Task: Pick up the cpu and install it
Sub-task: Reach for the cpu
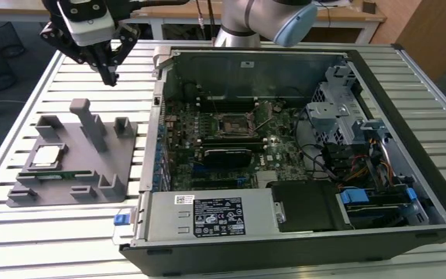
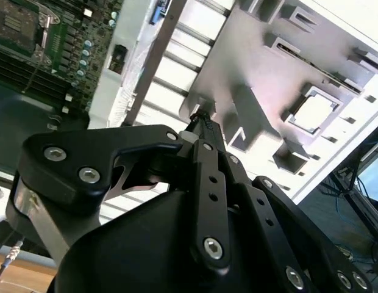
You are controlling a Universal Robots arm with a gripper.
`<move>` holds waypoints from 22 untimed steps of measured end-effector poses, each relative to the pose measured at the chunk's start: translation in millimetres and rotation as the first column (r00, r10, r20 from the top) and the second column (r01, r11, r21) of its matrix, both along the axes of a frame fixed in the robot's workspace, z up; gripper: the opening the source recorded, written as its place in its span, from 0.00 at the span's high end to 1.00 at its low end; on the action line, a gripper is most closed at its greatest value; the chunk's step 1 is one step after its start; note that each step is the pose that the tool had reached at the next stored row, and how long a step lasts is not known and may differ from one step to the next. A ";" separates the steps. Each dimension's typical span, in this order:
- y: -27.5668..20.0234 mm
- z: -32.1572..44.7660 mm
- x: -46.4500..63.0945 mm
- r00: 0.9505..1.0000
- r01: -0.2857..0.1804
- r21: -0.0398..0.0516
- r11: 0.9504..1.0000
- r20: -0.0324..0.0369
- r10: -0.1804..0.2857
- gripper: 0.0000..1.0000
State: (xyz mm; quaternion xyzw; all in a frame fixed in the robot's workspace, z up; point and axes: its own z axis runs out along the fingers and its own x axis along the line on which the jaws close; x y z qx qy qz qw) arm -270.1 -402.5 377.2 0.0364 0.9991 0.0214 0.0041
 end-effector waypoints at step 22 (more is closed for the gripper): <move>-0.2 -13.9 -73.8 1.000 -0.007 0.000 1.000 -0.003 0.007 0.89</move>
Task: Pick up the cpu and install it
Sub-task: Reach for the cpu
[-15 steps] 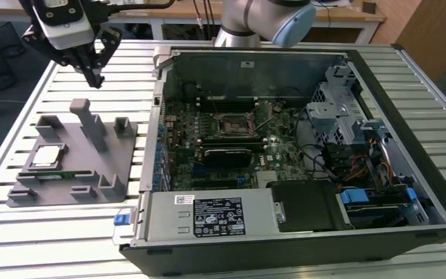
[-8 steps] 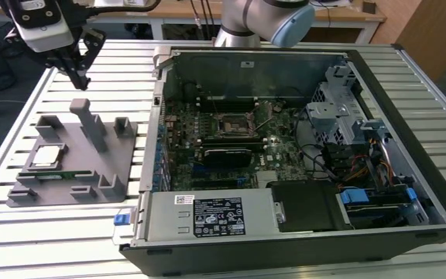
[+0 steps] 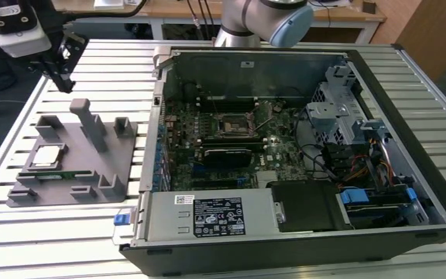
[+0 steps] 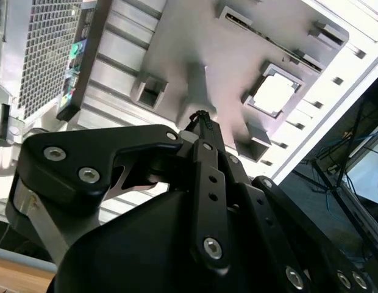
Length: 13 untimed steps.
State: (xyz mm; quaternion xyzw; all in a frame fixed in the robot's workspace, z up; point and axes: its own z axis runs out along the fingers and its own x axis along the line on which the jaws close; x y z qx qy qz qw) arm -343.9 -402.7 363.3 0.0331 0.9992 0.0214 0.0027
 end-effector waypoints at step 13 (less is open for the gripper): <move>0.2 -4.5 -51.7 1.000 0.000 0.000 1.000 -0.002 0.000 0.89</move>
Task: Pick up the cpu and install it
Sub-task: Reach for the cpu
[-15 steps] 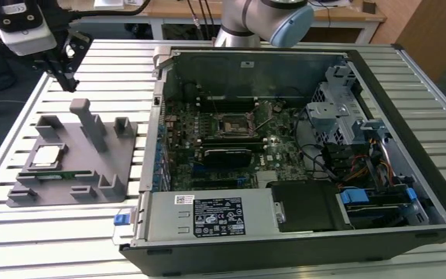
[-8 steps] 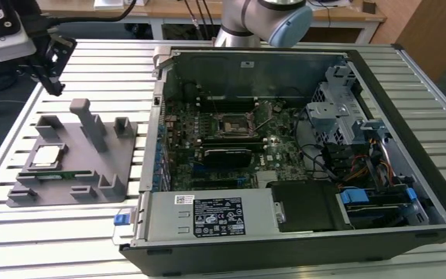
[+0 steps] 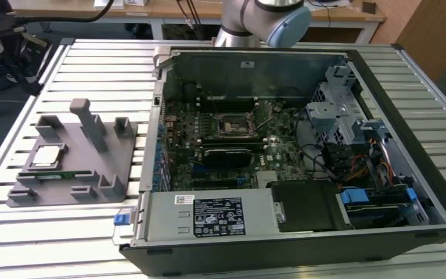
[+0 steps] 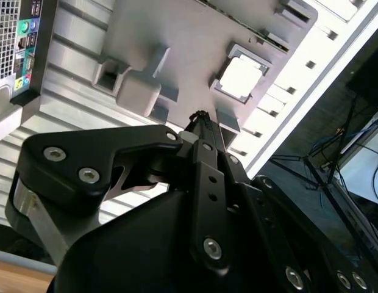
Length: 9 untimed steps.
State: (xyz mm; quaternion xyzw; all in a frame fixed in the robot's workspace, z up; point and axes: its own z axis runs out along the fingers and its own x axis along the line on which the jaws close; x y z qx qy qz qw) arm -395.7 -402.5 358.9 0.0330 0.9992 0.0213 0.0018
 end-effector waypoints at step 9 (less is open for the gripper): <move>0.1 -1.0 -23.5 1.000 0.000 0.000 1.000 0.000 0.000 0.89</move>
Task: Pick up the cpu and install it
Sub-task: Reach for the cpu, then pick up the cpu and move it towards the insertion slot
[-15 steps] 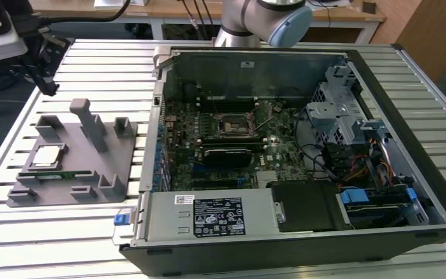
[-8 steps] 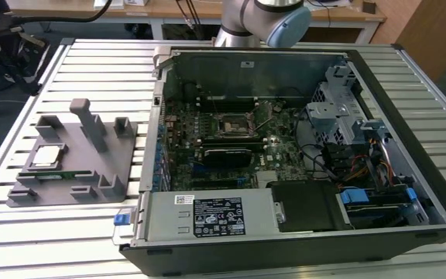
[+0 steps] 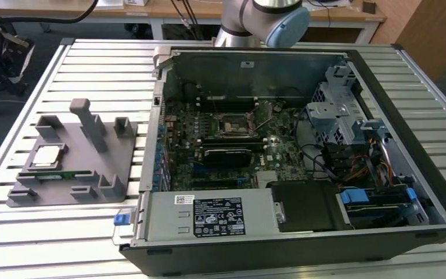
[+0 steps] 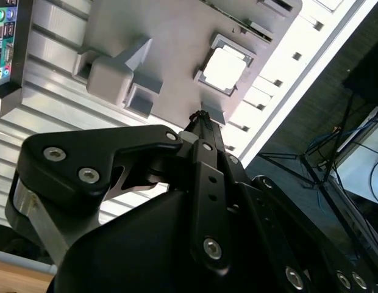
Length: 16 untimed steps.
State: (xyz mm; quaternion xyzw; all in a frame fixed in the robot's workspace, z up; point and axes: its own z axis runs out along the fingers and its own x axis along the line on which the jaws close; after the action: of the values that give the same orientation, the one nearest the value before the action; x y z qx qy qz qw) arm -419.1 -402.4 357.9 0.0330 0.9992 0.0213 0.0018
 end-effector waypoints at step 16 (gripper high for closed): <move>0.0 -1.2 -30.1 1.000 0.000 0.000 1.000 -0.001 0.000 0.89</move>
State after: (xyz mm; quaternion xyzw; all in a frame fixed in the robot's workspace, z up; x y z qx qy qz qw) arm -449.2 -402.4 356.7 0.0330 0.9992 0.0213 0.0014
